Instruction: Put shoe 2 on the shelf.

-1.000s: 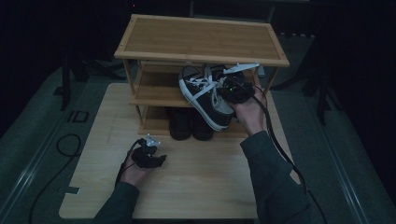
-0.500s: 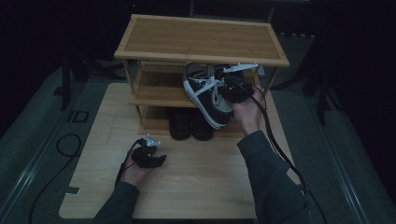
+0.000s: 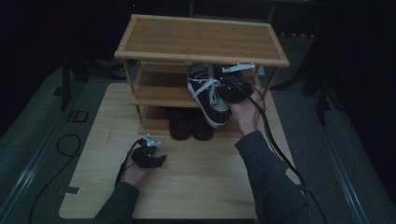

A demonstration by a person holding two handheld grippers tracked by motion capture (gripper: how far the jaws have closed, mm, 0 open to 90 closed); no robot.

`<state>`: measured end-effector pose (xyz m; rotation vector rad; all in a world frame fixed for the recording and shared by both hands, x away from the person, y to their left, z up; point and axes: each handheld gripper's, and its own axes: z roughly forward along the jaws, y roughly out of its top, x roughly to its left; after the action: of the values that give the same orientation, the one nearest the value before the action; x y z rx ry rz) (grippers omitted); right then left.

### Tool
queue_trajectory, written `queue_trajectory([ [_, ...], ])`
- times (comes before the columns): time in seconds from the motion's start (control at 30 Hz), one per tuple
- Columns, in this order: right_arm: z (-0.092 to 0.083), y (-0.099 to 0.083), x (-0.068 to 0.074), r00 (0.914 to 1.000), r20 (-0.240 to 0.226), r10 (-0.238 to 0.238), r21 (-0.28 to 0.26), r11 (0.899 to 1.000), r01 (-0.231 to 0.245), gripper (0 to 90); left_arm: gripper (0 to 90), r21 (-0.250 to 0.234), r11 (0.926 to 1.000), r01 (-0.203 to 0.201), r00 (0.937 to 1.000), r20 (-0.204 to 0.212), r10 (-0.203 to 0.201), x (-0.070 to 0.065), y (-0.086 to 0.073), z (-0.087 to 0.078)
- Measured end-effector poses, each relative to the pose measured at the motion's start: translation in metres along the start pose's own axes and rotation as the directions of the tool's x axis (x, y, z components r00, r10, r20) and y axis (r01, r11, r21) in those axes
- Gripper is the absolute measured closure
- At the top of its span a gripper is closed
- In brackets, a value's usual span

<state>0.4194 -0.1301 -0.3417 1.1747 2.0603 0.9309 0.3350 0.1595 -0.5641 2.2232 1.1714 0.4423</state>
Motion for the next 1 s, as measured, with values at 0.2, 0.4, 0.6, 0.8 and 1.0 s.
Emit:
queue_trajectory([
  [0.2,-0.007,0.004,-0.01,0.9991,-0.04,-0.017,0.015,1.0,0.017,61.0,48.0,0.003,1.0,-0.002,1.0,0.001,0.002,0.0,0.0,0.0],
  [0.4,-0.018,0.004,-0.017,0.9936,-0.093,-0.064,0.002,0.998,0.065,60.4,48.1,0.002,1.0,-0.001,1.0,0.001,0.001,0.0,0.0,0.0],
  [0.6,-0.027,0.0,-0.018,0.9872,-0.115,-0.111,-0.031,0.994,0.108,64.1,48.0,0.002,1.0,0.001,1.0,0.0,-0.001,0.0,0.0,0.0],
  [0.8,-0.035,0.001,-0.019,0.9774,-0.168,-0.128,-0.076,0.99,0.116,65.8,48.3,0.001,1.0,0.002,1.0,0.003,-0.002,0.0,0.0,0.0],
  [1.0,-0.044,-0.001,-0.021,0.9685,-0.192,-0.158,-0.112,0.984,0.138,73.6,48.3,0.006,1.0,-0.001,1.0,0.001,0.001,0.0,0.0,0.0],
])
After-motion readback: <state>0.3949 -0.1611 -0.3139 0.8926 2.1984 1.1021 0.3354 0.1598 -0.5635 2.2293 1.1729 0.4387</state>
